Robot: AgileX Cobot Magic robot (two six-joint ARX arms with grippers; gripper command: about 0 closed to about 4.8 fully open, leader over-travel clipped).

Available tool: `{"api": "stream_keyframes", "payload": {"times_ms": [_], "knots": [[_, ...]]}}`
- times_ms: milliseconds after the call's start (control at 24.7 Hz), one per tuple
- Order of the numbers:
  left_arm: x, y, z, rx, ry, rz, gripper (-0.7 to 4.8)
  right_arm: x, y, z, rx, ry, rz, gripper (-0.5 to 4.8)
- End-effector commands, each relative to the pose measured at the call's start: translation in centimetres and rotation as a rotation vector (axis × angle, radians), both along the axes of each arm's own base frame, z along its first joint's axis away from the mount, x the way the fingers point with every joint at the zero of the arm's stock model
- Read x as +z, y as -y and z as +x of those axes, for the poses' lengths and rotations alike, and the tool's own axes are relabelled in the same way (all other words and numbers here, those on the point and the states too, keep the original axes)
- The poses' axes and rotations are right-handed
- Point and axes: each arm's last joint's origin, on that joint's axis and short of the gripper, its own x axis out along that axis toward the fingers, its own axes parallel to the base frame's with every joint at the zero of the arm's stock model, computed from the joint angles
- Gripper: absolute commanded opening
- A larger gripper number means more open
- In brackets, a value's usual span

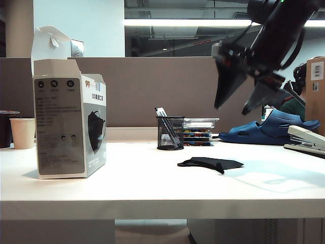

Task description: Put the mask into the mask box.

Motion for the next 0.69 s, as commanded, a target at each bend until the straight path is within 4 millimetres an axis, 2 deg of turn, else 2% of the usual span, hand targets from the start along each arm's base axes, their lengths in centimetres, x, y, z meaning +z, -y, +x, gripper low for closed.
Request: {"api": "stream_keyframes", "payload": {"times_ms": [40,162,324,526,688], "knots": [[0.2,0.0,0.0,0.002,0.008,-0.002,-0.06,-0.5,-0.5,1.2,0.010,0.077,-0.011,4.42],[0.2,0.0,0.0,0.002,0.008,-0.003,-0.06,-2.1,-1.2,2.5,0.018,0.098,-0.005,4.41],[0.3,0.0,0.0,0.002,0.009,-0.002,-0.06,-5.4,-1.6,3.8,0.024,0.037,-0.019,4.41],[0.3,0.0,-0.1,0.001,0.009,-0.003,-0.06,-7.7,-1.8,4.4,0.025,-0.010,-0.031,4.41],[0.3,0.0,-0.1,0.001,0.009,-0.003,-0.06,-8.7,-1.9,4.6,0.023,-0.033,-0.041,4.37]]}}
